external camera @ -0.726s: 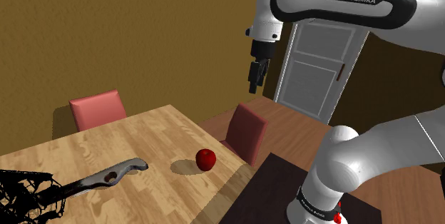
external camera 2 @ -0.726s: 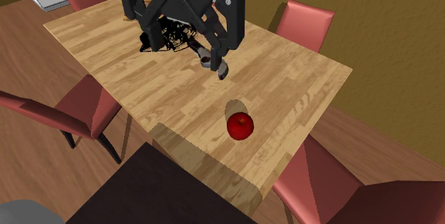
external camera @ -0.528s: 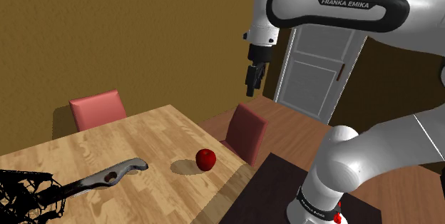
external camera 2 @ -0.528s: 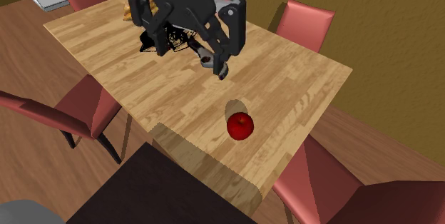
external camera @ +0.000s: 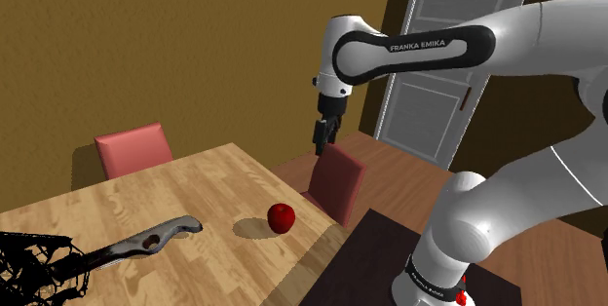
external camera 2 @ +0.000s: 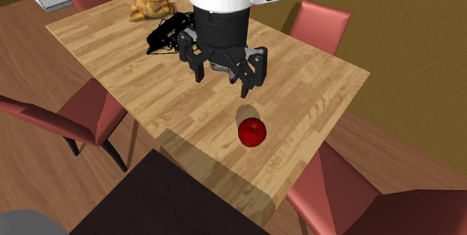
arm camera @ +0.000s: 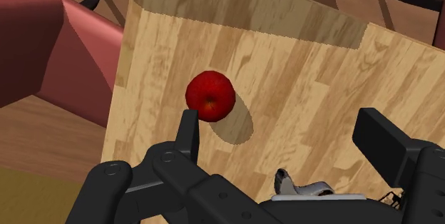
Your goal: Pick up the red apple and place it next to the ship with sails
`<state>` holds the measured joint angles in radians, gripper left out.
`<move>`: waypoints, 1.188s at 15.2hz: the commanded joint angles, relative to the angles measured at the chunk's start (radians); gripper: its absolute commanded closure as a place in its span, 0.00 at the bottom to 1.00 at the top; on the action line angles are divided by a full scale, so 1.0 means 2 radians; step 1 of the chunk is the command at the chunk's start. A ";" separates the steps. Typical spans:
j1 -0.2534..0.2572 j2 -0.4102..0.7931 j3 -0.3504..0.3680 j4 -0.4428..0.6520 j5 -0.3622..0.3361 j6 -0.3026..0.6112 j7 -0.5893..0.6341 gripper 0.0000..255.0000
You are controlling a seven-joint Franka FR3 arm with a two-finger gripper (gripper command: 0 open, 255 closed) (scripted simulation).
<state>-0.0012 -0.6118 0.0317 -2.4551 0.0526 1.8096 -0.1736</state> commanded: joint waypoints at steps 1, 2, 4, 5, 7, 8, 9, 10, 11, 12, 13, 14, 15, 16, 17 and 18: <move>-0.002 0.020 -0.001 -0.017 -0.002 0.039 -0.003 0.00; -0.002 0.033 0.000 -0.022 -0.002 0.058 -0.003 0.00; -0.003 0.061 0.001 -0.031 -0.003 0.096 -0.003 0.00; -0.003 0.076 0.001 -0.034 -0.003 0.115 -0.002 0.00; -0.004 0.108 0.002 -0.038 -0.004 0.153 -0.002 0.00; -0.005 0.125 0.003 -0.039 -0.005 0.171 -0.002 0.00; -0.005 0.143 0.003 -0.039 -0.005 0.190 -0.002 0.00; -0.006 0.161 0.004 -0.039 -0.006 0.208 -0.001 0.00; -0.006 0.179 0.004 -0.037 -0.007 0.225 -0.001 0.00; -0.007 0.198 0.004 -0.035 -0.008 0.243 0.000 0.00; -0.007 0.217 0.005 -0.032 -0.009 0.260 0.001 0.00; -0.008 0.237 0.005 -0.028 -0.011 0.276 0.001 0.00; -0.008 0.257 0.005 -0.023 -0.012 0.292 0.002 0.00; -0.009 0.277 0.005 -0.018 -0.014 0.307 0.003 0.00; -0.009 0.297 0.005 -0.012 -0.016 0.322 0.004 0.00; -0.009 0.318 0.004 -0.005 -0.017 0.337 0.005 0.00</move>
<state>-0.0232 -0.0129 0.0363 -2.4731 0.0199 2.4508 -0.1726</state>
